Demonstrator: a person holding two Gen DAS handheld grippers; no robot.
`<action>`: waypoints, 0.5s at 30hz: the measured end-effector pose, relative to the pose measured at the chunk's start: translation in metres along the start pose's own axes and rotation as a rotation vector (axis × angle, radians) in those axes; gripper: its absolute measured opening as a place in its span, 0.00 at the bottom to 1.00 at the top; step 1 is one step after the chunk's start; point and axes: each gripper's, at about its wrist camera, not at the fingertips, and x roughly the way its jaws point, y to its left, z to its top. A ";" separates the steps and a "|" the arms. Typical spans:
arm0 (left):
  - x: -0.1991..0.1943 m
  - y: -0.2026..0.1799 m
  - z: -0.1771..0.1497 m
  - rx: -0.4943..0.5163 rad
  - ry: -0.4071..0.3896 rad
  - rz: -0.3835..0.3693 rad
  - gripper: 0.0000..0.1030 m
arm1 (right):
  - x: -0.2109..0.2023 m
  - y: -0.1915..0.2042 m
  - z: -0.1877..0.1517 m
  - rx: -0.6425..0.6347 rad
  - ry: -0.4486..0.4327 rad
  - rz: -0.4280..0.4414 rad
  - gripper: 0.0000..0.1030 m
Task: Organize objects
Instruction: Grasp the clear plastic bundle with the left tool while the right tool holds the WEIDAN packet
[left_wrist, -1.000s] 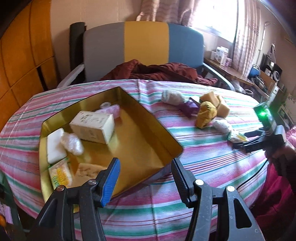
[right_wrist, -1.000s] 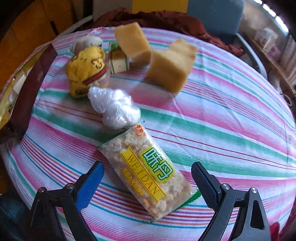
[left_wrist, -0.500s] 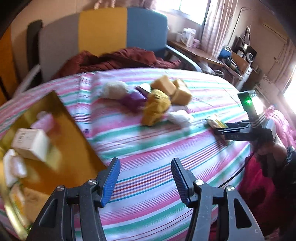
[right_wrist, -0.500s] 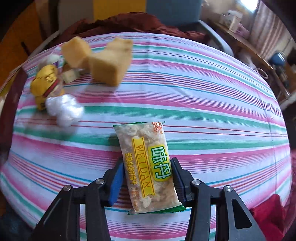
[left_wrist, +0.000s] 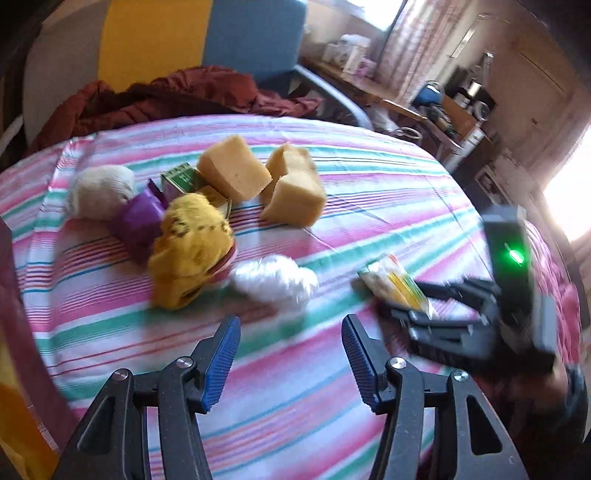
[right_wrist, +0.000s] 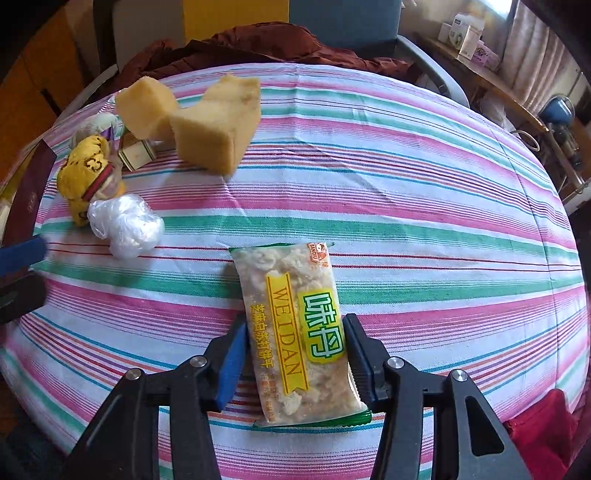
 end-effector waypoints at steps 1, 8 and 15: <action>0.006 0.000 0.003 -0.022 0.009 -0.005 0.56 | 0.001 0.000 0.000 0.004 0.000 0.000 0.51; 0.037 0.010 0.020 -0.166 0.017 0.035 0.61 | -0.003 0.004 -0.001 0.007 0.004 0.002 0.54; 0.052 0.006 0.021 -0.100 0.010 0.083 0.45 | -0.013 0.005 -0.009 0.023 0.004 -0.015 0.54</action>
